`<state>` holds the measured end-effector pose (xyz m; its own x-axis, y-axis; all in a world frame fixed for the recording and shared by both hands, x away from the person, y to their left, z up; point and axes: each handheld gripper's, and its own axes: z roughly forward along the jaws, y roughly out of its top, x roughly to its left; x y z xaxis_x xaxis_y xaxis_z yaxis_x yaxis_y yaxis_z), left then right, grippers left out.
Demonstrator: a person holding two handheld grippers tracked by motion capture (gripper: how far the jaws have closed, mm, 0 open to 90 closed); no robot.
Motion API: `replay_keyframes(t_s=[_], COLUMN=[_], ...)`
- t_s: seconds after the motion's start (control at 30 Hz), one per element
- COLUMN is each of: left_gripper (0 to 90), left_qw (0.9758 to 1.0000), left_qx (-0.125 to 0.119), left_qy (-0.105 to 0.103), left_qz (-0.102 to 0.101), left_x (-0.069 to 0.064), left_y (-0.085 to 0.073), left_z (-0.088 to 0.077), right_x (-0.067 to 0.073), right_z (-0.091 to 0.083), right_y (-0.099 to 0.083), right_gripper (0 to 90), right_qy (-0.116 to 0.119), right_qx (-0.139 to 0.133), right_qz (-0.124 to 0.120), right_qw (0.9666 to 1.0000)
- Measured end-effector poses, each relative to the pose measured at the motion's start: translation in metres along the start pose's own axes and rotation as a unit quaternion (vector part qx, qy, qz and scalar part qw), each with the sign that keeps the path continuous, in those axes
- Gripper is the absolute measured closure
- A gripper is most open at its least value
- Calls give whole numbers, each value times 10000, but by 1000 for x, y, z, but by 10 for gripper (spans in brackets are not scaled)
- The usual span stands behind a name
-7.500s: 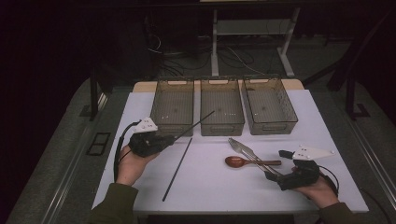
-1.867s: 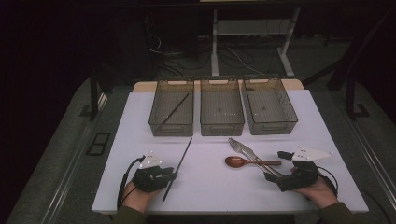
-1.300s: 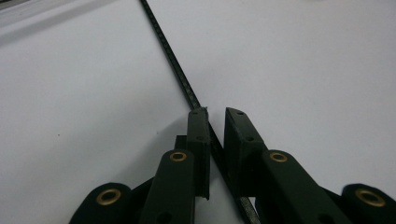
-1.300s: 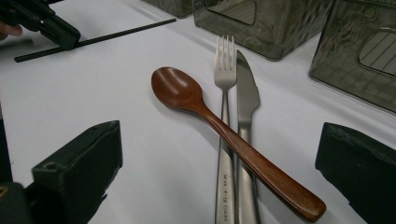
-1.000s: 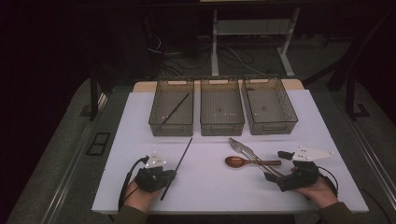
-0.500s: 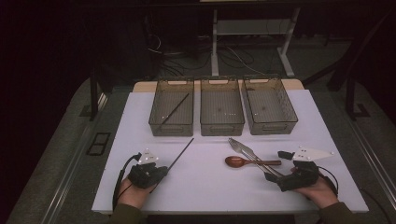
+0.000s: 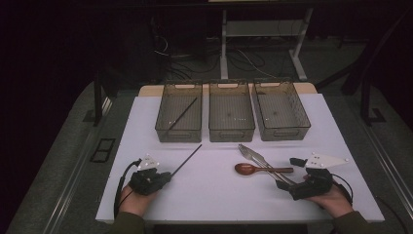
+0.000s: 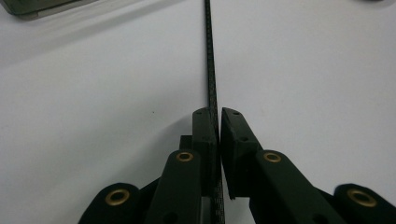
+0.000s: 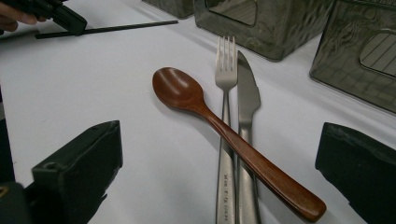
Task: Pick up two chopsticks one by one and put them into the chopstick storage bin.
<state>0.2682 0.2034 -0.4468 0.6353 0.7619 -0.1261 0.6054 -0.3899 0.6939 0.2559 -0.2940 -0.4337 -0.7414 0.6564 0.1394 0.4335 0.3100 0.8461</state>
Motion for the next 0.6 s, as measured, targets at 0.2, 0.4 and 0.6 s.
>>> replay_keyframes(t_s=[0.2, 0.4, 0.6], left_gripper=[836, 849, 848], left_qw=[9999, 9997, 9998], left_qx=[-37, 18, 25], left_qy=[48, 101, 76], left_qz=[120, 205, 184], left_x=[-2, -4, -4], left_y=[-2, 0, 1], left_z=[1, 0, 0], right_x=[0, 0, 0], right_z=[0, 0, 0], right_y=[0, 0, 0], right_gripper=[2, 2, 2], right_qy=[6, 8, -1], right_qx=[4, -2, -4], right_qz=[-7, -10, 0], right_qw=[10000, 10000, 10000])
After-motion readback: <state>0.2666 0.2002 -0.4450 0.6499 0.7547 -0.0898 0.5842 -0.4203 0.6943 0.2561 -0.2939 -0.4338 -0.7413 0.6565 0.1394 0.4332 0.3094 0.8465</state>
